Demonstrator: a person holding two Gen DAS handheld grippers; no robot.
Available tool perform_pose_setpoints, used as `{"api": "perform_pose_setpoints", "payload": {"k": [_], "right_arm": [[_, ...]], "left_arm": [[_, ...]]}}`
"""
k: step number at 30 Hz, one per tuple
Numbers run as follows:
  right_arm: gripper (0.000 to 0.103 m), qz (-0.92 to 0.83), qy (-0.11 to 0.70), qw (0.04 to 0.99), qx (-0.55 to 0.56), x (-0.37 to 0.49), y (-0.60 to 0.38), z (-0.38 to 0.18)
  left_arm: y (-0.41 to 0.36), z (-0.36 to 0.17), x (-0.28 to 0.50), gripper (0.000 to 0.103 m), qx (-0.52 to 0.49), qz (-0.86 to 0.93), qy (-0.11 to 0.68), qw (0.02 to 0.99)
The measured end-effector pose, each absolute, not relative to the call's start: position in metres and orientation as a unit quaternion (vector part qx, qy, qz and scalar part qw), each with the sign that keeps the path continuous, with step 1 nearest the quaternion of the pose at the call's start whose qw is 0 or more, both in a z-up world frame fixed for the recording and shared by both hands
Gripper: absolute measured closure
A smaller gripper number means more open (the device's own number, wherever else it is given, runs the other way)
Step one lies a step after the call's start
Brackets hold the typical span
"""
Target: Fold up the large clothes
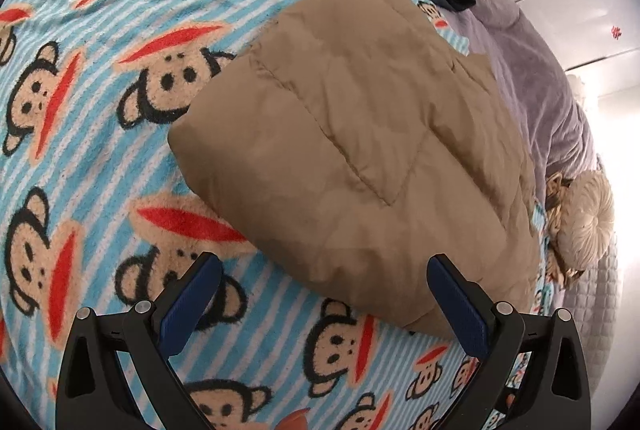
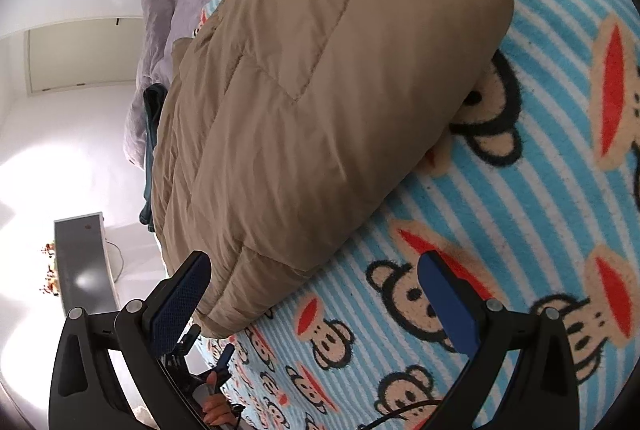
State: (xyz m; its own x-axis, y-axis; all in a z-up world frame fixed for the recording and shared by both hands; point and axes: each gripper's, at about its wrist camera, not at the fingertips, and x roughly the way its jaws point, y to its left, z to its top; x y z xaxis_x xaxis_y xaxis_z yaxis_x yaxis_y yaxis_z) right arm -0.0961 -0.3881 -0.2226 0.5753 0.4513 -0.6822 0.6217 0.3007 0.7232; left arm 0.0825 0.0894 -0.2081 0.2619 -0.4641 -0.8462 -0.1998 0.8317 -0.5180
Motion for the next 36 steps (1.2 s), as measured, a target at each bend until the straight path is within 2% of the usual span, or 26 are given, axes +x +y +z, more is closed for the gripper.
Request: {"api": "perform_pose_setpoints", "payload": {"k": [15, 16, 17, 18, 19, 20, 23, 26, 36], "right_arm": [[0.000, -0.020, 0.402, 0.642, 0.652, -0.050, -0.385, -0.262], [0.000, -0.020, 0.396, 0.639, 0.659, -0.048, -0.385, -0.263], [0.000, -0.021, 0.392, 0.635, 0.665, -0.047, -0.386, -0.264], [0.001, -0.023, 0.387, 0.630, 0.673, -0.046, -0.387, -0.265], [0.009, -0.027, 0.382, 0.621, 0.684, -0.047, -0.387, -0.267], [0.038, -0.032, 0.379, 0.610, 0.695, -0.050, -0.389, -0.268], [0.063, -0.036, 0.371, 0.580, 0.725, -0.058, -0.389, -0.276], [0.071, -0.026, 0.367, 0.594, 0.715, -0.062, -0.387, -0.268], [0.074, -0.007, 0.378, 0.615, 0.692, -0.097, -0.379, -0.240]], "left_arm": [[0.080, -0.240, 0.125, 0.001, -0.360, -0.085, 0.560, 0.741], [0.081, -0.239, 0.125, 0.015, -0.366, -0.080, 0.555, 0.743], [0.081, -0.238, 0.126, 0.043, -0.370, -0.077, 0.552, 0.743], [0.083, -0.237, 0.126, 0.053, -0.377, -0.081, 0.553, 0.739], [0.085, -0.234, 0.126, 0.068, -0.381, -0.084, 0.551, 0.738], [0.085, -0.230, 0.125, 0.074, -0.378, -0.088, 0.549, 0.740], [0.085, -0.213, 0.121, 0.082, -0.346, -0.113, 0.544, 0.756], [0.088, -0.198, 0.114, 0.084, -0.329, -0.137, 0.537, 0.764], [0.104, -0.165, 0.070, 0.084, -0.302, -0.178, 0.545, 0.762]]}}
